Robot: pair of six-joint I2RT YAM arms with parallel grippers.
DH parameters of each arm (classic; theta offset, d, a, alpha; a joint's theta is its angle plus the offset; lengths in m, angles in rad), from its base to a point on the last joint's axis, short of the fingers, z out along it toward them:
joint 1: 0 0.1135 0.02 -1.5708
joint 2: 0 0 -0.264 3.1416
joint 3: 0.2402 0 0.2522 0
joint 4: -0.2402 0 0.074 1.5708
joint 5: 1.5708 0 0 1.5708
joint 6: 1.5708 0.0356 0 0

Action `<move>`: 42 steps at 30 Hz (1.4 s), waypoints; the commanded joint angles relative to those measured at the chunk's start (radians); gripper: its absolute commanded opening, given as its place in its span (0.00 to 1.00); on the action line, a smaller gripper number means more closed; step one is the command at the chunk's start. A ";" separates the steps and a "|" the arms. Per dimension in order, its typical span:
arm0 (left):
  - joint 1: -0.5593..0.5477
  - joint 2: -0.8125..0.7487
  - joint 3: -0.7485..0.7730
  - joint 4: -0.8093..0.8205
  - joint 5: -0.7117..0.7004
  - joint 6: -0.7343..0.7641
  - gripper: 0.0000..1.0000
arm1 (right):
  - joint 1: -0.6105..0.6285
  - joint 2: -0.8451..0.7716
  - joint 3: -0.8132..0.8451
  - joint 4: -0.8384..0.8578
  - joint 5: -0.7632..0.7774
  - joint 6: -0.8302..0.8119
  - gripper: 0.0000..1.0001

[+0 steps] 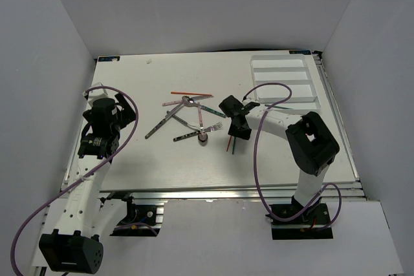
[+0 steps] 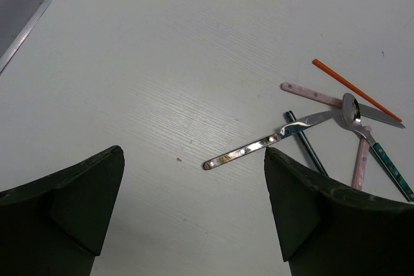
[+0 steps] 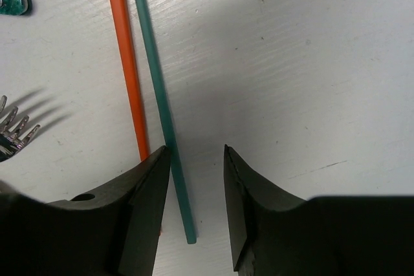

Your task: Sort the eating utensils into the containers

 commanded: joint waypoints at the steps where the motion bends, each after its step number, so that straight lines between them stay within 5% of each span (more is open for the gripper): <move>1: -0.005 -0.009 -0.006 -0.004 0.014 -0.001 0.98 | 0.000 -0.015 0.001 0.005 0.009 -0.009 0.44; 13: -0.005 -0.009 -0.005 -0.005 0.013 -0.001 0.98 | 0.000 0.034 -0.083 0.071 -0.063 -0.015 0.37; 17: -0.005 -0.012 -0.006 -0.007 0.011 -0.001 0.98 | -0.003 0.031 -0.118 0.085 -0.085 -0.026 0.18; 19: -0.005 -0.017 -0.008 -0.007 0.011 -0.003 0.98 | -0.003 0.030 -0.123 0.083 -0.085 -0.035 0.00; 34: -0.006 -0.017 -0.006 -0.008 0.000 -0.003 0.98 | -0.096 -0.271 -0.025 0.065 -0.100 -0.054 0.00; 42: -0.005 -0.003 -0.006 -0.008 -0.004 -0.003 0.98 | -0.436 -0.274 0.026 0.116 -0.152 0.052 0.00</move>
